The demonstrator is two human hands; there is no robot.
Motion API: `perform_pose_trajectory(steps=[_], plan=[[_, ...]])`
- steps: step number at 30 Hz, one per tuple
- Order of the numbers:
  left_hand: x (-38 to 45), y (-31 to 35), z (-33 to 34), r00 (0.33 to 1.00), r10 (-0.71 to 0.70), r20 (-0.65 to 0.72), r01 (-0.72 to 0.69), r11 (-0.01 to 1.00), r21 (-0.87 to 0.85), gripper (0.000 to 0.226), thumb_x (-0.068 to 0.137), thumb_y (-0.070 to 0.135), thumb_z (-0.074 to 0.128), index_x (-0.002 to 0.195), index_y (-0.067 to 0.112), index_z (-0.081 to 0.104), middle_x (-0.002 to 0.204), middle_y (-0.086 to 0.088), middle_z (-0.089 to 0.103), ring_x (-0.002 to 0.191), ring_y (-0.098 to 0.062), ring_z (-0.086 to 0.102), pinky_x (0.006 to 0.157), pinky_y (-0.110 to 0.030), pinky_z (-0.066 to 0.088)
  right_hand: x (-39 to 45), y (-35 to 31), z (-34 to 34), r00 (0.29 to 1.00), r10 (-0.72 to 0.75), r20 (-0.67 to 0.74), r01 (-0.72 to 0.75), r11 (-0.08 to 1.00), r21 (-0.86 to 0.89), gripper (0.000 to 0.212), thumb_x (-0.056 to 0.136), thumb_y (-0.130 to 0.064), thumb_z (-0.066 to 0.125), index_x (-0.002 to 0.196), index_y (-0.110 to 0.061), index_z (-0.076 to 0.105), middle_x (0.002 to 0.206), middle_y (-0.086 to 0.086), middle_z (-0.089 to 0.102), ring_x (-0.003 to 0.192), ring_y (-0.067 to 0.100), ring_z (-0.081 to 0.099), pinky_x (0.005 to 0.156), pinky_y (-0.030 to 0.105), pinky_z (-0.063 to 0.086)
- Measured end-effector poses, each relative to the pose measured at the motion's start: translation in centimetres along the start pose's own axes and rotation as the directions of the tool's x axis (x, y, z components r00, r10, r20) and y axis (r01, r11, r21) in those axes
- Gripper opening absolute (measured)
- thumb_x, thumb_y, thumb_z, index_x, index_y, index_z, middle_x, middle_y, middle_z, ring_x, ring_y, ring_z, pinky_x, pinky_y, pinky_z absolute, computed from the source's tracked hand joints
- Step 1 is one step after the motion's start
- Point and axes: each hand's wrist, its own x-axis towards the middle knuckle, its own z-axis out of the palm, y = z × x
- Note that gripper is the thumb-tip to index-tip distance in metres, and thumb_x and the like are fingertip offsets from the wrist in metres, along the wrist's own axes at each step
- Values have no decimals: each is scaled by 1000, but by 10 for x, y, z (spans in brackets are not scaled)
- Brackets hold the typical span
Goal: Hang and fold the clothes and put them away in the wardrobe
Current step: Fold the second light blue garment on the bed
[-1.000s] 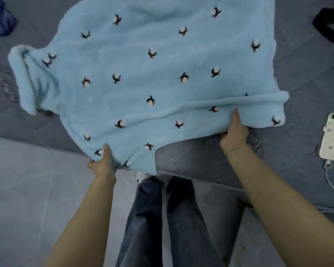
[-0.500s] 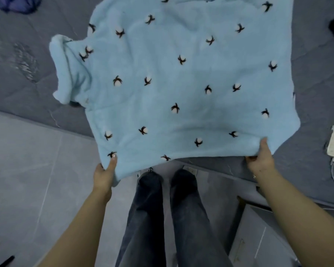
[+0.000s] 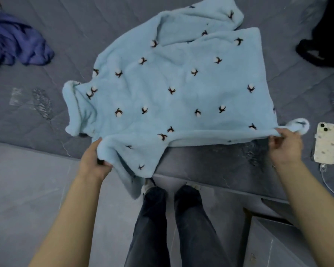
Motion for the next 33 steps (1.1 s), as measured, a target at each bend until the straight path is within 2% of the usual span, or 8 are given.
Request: perform_pose_trajectory(steps=[5,10,12,15,17,19,23,33], plan=[[31,28,55,997,38,-72,-53,974,-220,30,100,9,46,73,4,58,48,-5,61,37,-14,58,40,-20,48,34,-13,68,994,-5,113,20,991,-132,27,93,5,53,114,-10,44,87,6,57,72,12,57,57,17,53],[84,15,66,965,235,-118,-223,969,107,27,99,28,55,116,8,63,94,1,66,83,-12,63,81,-21,54,64,9,89,968,90,232,-23,960,-279,35,98,-2,46,129,-17,46,121,12,58,111,17,57,91,20,50],[94,-1,66,886,362,-291,-246,897,367,54,92,37,65,137,12,50,105,4,60,99,-14,57,93,-26,48,60,21,83,946,-34,321,188,866,-464,40,98,-3,46,133,-21,43,114,6,58,107,15,53,92,19,48],[85,-40,74,483,824,-297,-429,519,739,79,83,33,73,145,7,32,142,-9,41,133,-29,38,113,-36,28,50,38,62,672,-260,693,740,264,-619,46,99,-4,49,145,-4,39,151,8,34,139,17,31,116,27,25],[75,-80,86,333,928,170,-594,67,802,77,86,31,71,146,3,32,152,-18,28,143,-32,24,117,-39,18,47,48,53,442,-193,876,884,-75,-462,47,99,-5,49,145,-1,39,157,11,24,146,25,22,120,35,18],[76,-118,98,298,668,682,-667,-365,649,62,93,33,62,146,13,38,157,-13,24,146,-25,19,118,-40,13,44,60,52,303,-59,951,917,-253,-308,47,100,-8,49,146,-1,38,158,14,23,146,32,22,120,45,18],[117,-146,124,410,77,909,-546,-777,312,56,102,44,39,154,31,23,164,-7,5,151,-25,3,119,-54,3,63,73,63,264,142,954,889,-419,-183,50,105,-22,39,152,-13,28,161,7,19,149,24,16,122,45,11],[171,-141,128,582,50,812,-409,-845,345,62,94,67,3,147,46,-20,156,3,-32,142,-17,-33,111,-42,-29,161,6,40,477,149,866,693,-670,-266,65,100,-53,6,156,-22,0,164,-3,-5,151,19,-4,121,45,-2]])
